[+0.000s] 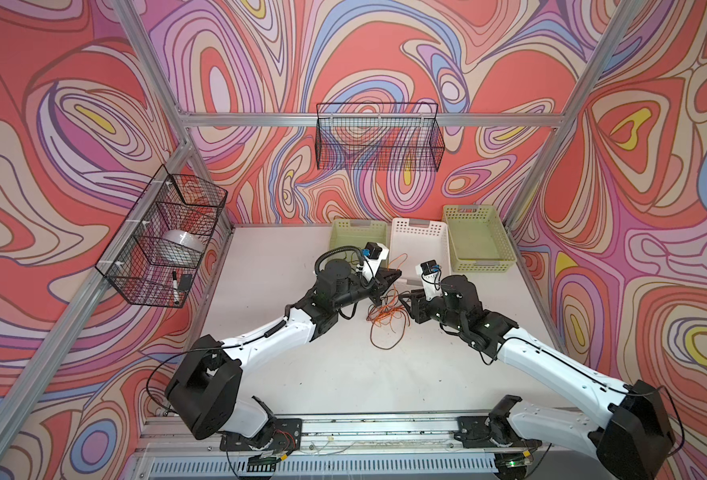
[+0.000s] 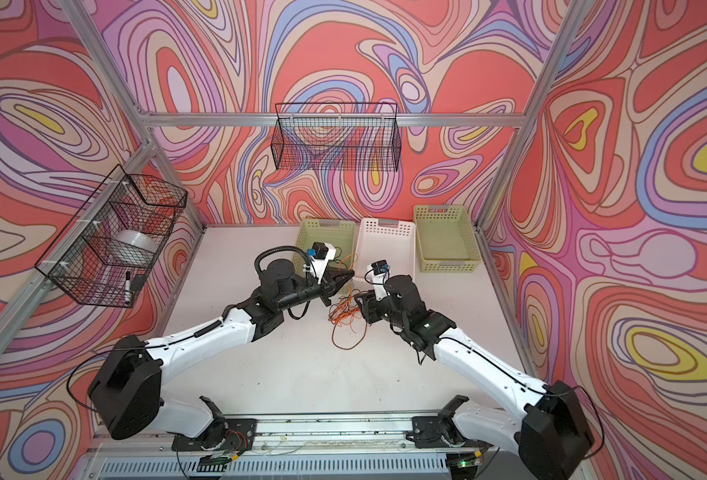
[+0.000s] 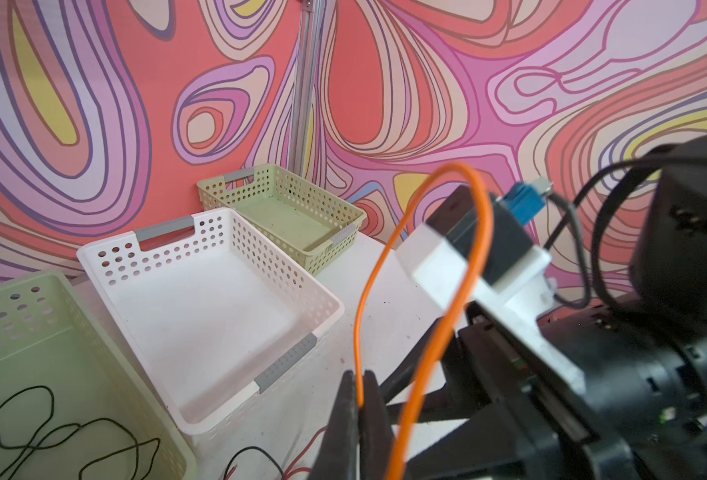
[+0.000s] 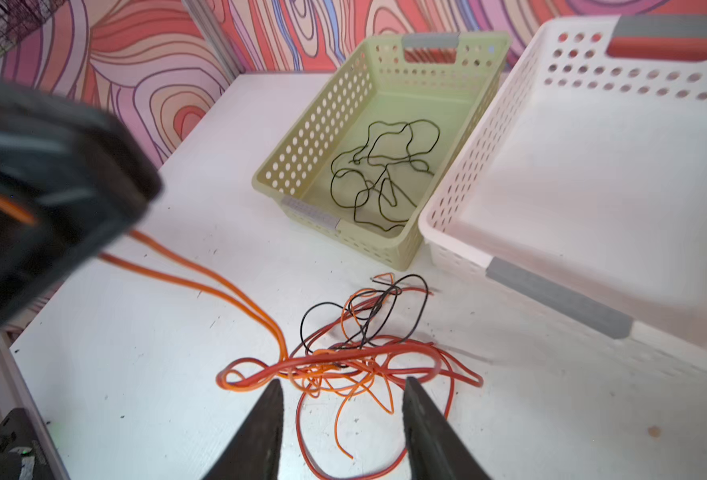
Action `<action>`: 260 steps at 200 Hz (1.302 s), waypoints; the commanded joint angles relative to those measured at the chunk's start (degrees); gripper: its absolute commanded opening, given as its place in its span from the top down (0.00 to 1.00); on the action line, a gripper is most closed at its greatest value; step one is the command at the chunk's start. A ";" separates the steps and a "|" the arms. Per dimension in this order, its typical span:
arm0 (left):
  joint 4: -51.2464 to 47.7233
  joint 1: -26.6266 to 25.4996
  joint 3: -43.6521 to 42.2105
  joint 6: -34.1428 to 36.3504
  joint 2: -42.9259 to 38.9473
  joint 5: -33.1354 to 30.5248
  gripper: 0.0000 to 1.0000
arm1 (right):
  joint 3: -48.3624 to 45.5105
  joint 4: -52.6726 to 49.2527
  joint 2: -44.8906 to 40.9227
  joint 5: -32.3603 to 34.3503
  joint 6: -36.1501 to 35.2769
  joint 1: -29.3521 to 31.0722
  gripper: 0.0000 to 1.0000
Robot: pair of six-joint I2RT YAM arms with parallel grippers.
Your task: Untangle the cables
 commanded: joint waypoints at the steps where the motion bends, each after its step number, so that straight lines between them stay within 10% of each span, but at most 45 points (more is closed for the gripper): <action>1: -1.90 -0.57 2.03 1.10 -1.63 0.45 1.00 | 0.38 5.91 0.63 -4.11 -0.05 0.44 0.52; 167: -7.28 -1.57 14.19 4.56 -3.52 -0.94 1.00 | -4.35 13.19 11.78 -6.84 6.56 0.53 0.75; 260: -12.23 -1.59 19.49 9.16 -2.02 -3.24 1.00 | -6.73 10.18 5.92 1.91 6.58 0.90 0.57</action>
